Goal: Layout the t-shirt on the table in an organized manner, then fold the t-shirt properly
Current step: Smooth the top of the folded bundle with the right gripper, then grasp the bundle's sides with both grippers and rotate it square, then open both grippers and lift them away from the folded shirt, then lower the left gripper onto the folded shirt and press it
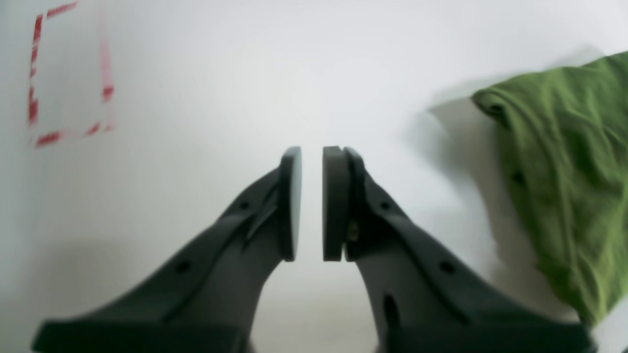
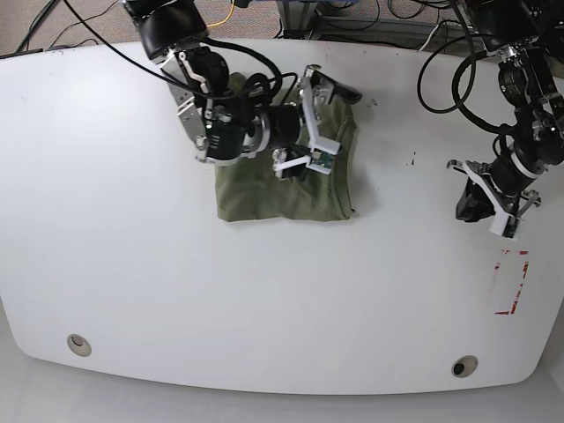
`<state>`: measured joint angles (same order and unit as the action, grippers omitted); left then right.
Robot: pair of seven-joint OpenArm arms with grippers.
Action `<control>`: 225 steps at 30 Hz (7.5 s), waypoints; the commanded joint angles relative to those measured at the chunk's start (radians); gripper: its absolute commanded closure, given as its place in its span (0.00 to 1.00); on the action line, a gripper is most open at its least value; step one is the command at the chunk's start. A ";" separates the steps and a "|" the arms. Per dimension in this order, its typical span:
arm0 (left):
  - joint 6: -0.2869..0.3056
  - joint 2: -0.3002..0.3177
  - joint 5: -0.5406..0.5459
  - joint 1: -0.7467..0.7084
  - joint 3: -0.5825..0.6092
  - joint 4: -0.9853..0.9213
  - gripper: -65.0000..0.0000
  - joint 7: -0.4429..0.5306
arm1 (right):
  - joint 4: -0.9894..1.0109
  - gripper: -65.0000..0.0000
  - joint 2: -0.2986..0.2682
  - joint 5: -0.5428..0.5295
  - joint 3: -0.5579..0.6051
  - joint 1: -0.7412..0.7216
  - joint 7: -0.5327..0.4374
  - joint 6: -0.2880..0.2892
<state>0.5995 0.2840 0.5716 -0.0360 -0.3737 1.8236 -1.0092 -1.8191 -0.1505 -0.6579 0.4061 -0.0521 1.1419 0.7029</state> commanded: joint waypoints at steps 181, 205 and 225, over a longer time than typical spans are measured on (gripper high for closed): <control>-0.462 -0.067 -0.560 -0.351 0.457 -0.144 0.88 1.148 | 0.221 0.79 -0.067 0.616 -0.586 0.470 -1.405 -0.225; -0.462 -0.041 -0.506 -0.697 0.397 0.121 0.88 1.139 | 0.057 0.79 0.030 0.614 -0.645 0.828 -1.420 -0.119; -0.468 -0.320 -0.680 -0.098 0.580 -0.040 0.88 0.705 | 0.043 0.79 0.030 0.613 -0.645 0.795 -1.396 -0.119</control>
<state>0.1284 -0.0082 -0.0666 -0.1593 0.1810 1.8217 -0.3134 -1.7599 -0.1143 -0.0296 -0.2348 0.7383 -0.2413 0.5770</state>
